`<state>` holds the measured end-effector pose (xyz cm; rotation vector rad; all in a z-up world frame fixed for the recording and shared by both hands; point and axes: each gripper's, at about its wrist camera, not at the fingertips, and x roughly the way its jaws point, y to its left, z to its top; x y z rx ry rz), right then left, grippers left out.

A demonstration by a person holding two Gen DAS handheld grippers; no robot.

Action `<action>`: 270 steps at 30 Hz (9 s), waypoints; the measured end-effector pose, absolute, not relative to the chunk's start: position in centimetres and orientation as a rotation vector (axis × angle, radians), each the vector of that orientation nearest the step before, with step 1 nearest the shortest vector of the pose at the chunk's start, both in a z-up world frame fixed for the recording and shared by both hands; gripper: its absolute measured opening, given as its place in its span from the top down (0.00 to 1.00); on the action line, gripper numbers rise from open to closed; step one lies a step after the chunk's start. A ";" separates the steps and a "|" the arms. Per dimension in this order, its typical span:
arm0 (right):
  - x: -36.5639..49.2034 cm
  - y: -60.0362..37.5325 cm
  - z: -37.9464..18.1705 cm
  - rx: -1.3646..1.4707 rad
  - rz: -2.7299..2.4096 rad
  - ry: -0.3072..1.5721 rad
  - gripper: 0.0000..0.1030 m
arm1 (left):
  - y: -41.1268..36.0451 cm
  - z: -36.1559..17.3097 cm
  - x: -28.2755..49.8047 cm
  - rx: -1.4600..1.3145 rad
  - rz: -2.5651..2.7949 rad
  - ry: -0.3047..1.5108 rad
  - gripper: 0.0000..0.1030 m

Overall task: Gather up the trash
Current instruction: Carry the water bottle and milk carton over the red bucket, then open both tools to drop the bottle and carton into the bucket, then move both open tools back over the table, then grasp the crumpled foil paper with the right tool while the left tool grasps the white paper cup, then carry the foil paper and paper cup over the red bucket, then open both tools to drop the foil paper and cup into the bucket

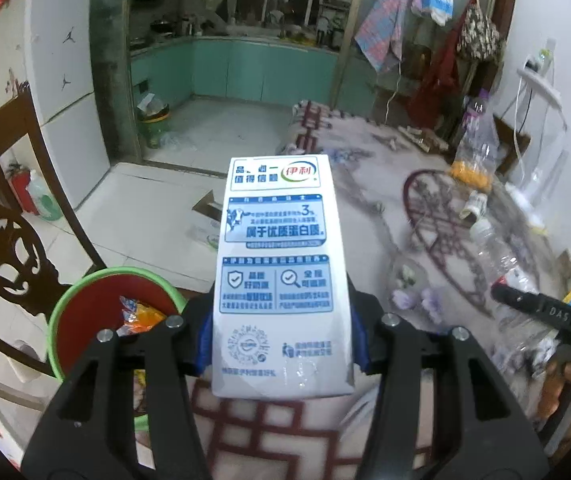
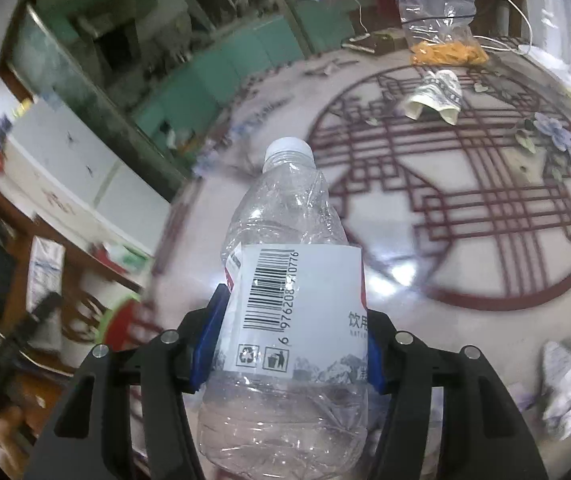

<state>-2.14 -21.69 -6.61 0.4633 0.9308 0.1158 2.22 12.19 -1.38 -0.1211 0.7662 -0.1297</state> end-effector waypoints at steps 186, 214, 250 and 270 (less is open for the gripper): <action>-6.1 -30.0 -2.0 0.261 0.023 0.869 0.54 | 3.0 -2.8 2.8 0.064 -0.261 0.733 0.60; -5.9 -15.9 -1.4 0.244 0.255 0.777 0.52 | 10.9 -1.6 1.8 -0.010 -0.111 0.693 0.59; 1.0 4.6 -5.4 0.170 0.541 0.916 0.52 | 27.5 -5.6 1.6 -0.215 0.247 0.799 0.59; 2.4 12.7 -9.9 0.006 0.625 1.029 0.51 | 30.9 -5.4 1.0 -0.298 0.345 0.762 0.59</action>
